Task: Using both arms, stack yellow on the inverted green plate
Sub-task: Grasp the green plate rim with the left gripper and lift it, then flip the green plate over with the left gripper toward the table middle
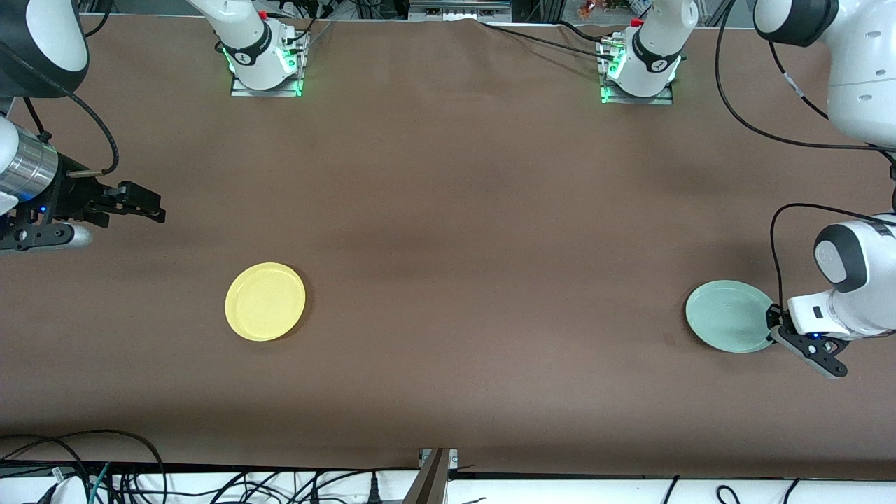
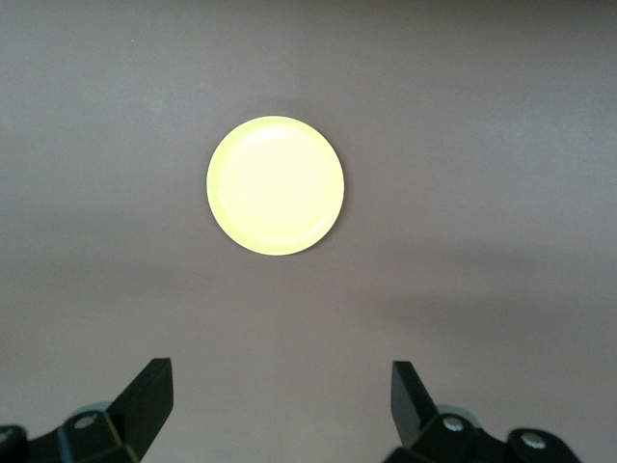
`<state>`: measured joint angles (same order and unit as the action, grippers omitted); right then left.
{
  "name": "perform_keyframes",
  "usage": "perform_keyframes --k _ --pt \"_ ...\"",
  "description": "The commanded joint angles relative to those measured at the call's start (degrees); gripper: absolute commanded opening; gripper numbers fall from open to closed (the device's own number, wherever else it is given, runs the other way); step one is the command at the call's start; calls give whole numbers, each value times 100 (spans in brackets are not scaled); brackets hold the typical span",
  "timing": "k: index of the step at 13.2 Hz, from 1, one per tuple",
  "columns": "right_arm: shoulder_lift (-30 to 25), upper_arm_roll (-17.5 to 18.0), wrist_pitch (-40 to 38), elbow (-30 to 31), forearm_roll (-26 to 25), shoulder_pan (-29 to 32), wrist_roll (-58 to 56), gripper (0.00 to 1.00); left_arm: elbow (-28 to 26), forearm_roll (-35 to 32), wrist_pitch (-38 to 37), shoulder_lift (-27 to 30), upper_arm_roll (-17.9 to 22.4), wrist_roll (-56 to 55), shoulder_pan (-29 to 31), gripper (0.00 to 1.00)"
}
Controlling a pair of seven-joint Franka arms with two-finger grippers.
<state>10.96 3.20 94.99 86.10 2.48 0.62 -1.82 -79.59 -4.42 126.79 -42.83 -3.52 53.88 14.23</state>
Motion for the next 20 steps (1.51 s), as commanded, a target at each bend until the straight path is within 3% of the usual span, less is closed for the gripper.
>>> perform_keyframes --k 1,4,7,12,16,20 --pt "29 14 -42 -67 86 35 -91 100 -83 -480 -600 502 45 -61 -481 0" --pt "29 5 -42 -67 86 26 -91 100 -57 -979 -1373 845 62 -1104 -1227 0" --pt "29 5 -42 -67 86 35 -82 100 -48 -1666 -2287 1013 53 -2763 -2412 0" --pt "37 5 -15 -67 42 35 -82 100 -39 -3378 -3053 1022 80 -4690 -4162 0" --pt "37 5 -7 -67 25 35 -82 100 -48 -4916 -3713 689 89 -5581 -5323 0" --pt "55 5 -7 -67 16 35 -91 100 329 -5508 -4425 -48 115 -6651 -6106 0"
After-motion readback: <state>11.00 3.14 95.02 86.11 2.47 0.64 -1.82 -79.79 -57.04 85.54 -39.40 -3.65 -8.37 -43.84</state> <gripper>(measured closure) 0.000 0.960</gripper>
